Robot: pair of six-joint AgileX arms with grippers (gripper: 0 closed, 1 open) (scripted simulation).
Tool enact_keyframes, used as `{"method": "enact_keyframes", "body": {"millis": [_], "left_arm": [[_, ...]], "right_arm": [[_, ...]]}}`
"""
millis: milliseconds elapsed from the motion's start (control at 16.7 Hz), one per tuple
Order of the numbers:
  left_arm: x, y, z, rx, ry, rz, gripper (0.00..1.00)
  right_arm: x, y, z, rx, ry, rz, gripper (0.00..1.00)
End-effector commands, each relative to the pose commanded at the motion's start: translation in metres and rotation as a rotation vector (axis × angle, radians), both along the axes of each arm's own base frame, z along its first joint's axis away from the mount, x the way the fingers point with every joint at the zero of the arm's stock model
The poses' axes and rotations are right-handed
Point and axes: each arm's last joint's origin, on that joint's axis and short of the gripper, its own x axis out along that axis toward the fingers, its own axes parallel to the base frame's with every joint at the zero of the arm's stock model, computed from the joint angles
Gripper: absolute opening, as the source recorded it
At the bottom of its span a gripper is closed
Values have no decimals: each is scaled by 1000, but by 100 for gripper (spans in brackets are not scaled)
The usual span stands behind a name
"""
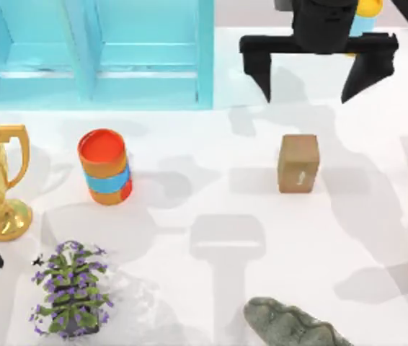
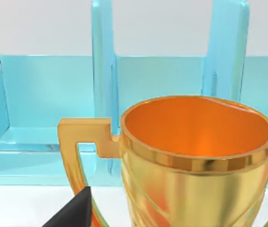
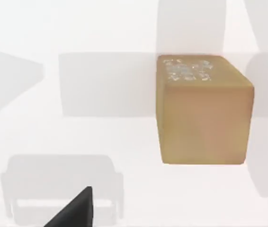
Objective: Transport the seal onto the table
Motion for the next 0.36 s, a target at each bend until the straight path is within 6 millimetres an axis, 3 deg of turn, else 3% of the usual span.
{"method": "enact_keyframes", "body": {"millis": [180, 360], "left_arm": [[0, 0, 0, 0, 0, 0, 100], [0, 0, 0, 0, 0, 0, 100]], "right_arm": [[-8, -6, 17, -3, 8, -2, 100], [-10, -7, 20, -4, 11, -3, 100]]}}
